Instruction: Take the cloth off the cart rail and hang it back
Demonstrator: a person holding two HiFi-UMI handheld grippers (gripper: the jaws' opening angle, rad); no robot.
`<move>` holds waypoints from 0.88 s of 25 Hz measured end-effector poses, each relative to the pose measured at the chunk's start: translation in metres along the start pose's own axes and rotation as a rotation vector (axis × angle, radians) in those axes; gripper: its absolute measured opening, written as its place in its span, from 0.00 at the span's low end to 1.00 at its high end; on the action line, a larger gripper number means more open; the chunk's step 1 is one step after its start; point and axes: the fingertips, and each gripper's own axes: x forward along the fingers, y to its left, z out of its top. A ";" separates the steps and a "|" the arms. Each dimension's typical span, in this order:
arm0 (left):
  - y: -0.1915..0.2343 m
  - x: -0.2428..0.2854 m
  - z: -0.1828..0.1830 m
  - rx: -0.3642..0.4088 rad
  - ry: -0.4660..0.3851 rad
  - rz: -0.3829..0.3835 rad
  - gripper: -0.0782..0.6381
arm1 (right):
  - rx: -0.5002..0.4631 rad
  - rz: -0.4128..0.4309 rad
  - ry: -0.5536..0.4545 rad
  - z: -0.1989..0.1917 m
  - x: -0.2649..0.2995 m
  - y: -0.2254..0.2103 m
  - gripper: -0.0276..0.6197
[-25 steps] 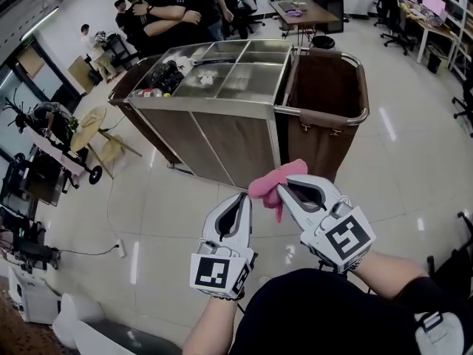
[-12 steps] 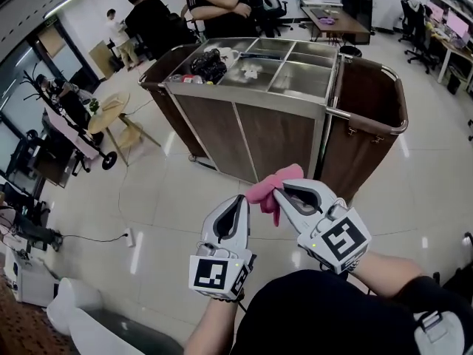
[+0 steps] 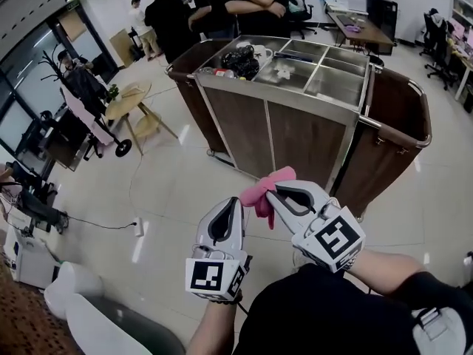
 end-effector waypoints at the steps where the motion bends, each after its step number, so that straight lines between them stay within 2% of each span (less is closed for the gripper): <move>1: 0.006 0.000 -0.002 0.000 0.001 0.010 0.11 | 0.000 0.010 0.001 -0.002 0.007 0.000 0.07; 6: 0.039 -0.003 -0.020 -0.001 0.019 0.065 0.11 | -0.050 0.059 -0.017 -0.011 0.045 -0.001 0.07; 10: 0.069 0.006 -0.037 0.003 0.033 0.102 0.11 | 0.004 0.099 0.000 -0.024 0.077 -0.006 0.07; 22: 0.167 0.071 -0.083 0.021 0.077 0.182 0.11 | 0.038 0.184 -0.004 -0.054 0.194 -0.063 0.07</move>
